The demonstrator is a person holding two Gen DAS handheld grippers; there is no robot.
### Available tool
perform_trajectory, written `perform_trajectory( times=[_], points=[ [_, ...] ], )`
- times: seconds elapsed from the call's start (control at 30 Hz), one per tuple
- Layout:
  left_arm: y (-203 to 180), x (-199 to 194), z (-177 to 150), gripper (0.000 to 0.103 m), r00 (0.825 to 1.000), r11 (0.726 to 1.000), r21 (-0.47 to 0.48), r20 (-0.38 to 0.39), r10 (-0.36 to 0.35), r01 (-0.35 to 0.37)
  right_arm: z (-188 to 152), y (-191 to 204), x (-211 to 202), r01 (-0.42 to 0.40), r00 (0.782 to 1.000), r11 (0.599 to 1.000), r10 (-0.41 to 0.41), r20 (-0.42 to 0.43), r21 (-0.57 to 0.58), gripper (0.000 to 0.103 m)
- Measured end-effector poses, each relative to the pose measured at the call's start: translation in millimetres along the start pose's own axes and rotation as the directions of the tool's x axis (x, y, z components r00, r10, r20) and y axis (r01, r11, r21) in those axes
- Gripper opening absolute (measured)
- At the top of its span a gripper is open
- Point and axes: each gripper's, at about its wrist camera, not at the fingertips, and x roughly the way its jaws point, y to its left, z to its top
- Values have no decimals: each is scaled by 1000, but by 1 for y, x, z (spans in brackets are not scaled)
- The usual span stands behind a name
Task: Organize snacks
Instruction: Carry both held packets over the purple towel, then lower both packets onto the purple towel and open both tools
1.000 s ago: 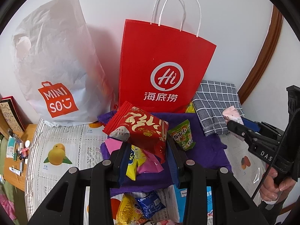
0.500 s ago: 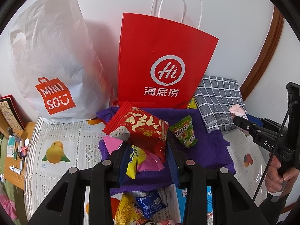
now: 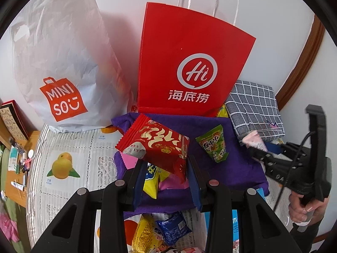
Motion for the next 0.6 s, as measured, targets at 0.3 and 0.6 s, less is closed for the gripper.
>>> perform_trajectory(
  times=[0.3, 0.6],
  points=[
    [1, 4, -1, 35, 1000, 1000, -1, -17, -2, 2, -6, 8, 33, -32, 994, 999, 33, -106, 7, 38],
    [-11, 23, -7, 35, 998, 1000, 19, -66, -6, 7, -7, 2, 48, -37, 989, 999, 40, -144, 24, 39]
  ],
)
